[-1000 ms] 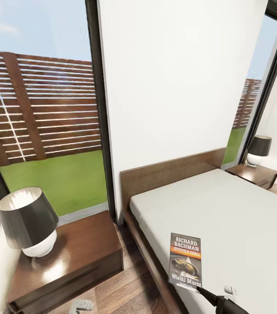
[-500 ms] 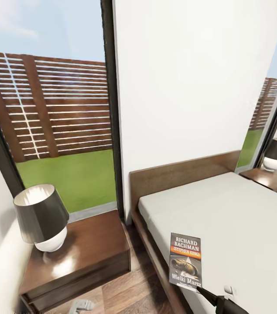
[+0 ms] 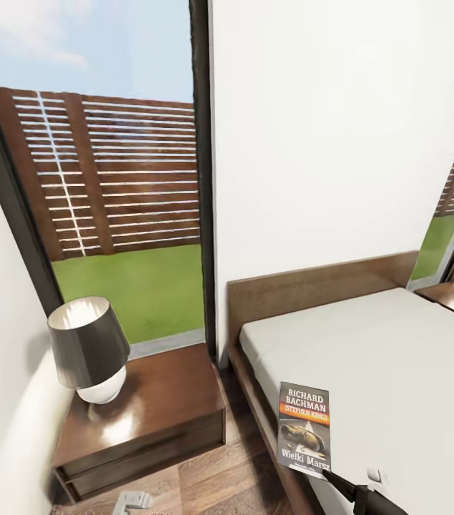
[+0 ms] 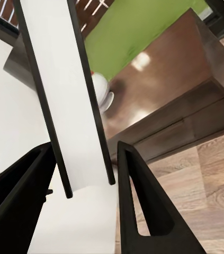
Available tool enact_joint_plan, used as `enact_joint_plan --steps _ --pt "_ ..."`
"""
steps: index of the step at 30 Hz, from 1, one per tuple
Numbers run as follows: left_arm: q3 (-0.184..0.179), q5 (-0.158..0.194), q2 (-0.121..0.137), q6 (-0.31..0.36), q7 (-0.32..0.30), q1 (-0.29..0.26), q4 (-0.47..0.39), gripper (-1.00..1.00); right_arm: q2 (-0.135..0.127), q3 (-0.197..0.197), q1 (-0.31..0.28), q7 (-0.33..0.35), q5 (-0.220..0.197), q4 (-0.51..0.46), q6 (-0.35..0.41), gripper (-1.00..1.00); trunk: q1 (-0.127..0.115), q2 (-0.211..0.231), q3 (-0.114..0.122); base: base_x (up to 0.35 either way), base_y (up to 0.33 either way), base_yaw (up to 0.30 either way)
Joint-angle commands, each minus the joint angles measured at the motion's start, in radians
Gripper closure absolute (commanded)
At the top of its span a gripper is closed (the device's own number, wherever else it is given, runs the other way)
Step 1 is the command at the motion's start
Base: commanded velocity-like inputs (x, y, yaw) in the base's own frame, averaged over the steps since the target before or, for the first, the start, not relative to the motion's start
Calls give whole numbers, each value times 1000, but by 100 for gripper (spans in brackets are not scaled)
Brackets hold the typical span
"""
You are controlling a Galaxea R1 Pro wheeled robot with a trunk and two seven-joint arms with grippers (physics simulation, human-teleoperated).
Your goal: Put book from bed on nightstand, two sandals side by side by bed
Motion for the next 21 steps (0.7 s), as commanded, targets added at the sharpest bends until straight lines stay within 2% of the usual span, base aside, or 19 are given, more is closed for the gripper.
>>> enact_joint_plan --steps 1,21 --pt "-9 4 0 -5 -2 -1 0 -100 0 -5 -1 4 4 0 -1 100 0 -1 -1 0 0 161" --pt "-9 4 0 -5 -2 -1 0 -100 0 -5 -1 3 4 0 -1 100 0 -1 -1 0 0 161"
